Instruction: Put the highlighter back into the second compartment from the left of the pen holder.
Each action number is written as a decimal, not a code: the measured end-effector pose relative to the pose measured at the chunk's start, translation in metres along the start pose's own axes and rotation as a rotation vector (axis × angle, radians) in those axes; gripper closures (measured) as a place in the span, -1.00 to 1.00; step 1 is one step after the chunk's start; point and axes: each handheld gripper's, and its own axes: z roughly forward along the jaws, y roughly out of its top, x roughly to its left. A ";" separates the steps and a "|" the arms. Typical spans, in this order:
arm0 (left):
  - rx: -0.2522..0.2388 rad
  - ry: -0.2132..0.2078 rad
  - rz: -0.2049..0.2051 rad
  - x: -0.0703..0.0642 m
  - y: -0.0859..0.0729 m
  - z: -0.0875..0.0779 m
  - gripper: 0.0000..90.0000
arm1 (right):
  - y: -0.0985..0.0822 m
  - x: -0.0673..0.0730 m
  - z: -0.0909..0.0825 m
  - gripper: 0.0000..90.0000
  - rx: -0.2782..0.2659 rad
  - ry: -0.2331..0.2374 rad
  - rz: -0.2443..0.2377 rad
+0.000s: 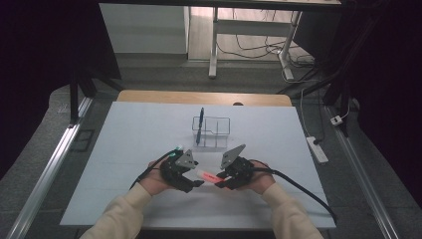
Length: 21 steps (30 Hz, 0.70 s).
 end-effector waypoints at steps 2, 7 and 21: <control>0.003 -0.012 0.011 0.000 0.002 0.002 -0.29 | 0.001 0.000 0.001 0.47 0.007 0.017 -0.007; 0.025 -0.024 0.063 -0.004 0.007 0.005 -0.23 | 0.007 0.000 0.002 0.47 0.044 0.063 -0.021; 0.145 -0.119 0.168 -0.011 0.015 0.020 0.27 | 0.019 -0.005 0.007 0.47 0.114 0.166 -0.053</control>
